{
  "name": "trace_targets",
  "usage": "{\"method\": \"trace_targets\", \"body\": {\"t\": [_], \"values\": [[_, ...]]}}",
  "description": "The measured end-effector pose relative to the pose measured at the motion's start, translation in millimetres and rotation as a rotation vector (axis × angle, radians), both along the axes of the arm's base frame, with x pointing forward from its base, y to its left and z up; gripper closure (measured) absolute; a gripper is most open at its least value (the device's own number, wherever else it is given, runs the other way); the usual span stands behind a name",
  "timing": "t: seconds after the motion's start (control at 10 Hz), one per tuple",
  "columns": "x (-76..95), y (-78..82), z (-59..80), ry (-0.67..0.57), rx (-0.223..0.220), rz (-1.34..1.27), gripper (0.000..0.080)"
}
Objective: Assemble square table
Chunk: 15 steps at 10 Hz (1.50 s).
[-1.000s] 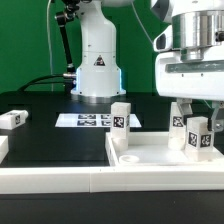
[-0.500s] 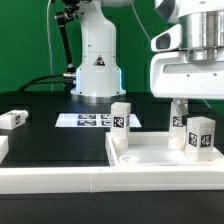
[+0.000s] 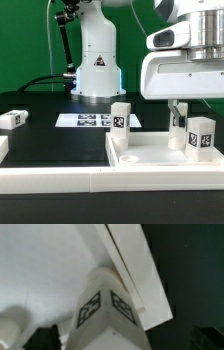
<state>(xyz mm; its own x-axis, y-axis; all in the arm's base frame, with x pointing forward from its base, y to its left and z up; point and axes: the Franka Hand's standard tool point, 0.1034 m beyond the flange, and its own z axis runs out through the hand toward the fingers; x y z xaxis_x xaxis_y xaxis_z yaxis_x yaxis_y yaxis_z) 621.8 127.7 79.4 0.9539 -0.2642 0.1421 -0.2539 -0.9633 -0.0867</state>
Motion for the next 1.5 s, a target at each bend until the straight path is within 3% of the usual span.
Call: {"method": "trace_targets", "body": {"t": [0.8, 1.0, 1.1, 1.2, 1.3, 1.5], "values": [[1.0, -5.6, -0.2, -0.019, -0.106, 0.514, 0.0150], [1.5, -6.9, 0.0, -0.019, -0.111, 0.522, 0.0150], [1.4, -6.9, -0.2, -0.018, -0.109, 0.515, 0.0242], [1.4, -6.9, -0.3, -0.017, -0.104, 0.484, 0.0425], [1.5, -7.0, -0.2, -0.017, -0.105, 0.483, 0.0511], [1.4, -7.1, -0.5, -0.012, -0.076, 0.328, 0.0511]]}}
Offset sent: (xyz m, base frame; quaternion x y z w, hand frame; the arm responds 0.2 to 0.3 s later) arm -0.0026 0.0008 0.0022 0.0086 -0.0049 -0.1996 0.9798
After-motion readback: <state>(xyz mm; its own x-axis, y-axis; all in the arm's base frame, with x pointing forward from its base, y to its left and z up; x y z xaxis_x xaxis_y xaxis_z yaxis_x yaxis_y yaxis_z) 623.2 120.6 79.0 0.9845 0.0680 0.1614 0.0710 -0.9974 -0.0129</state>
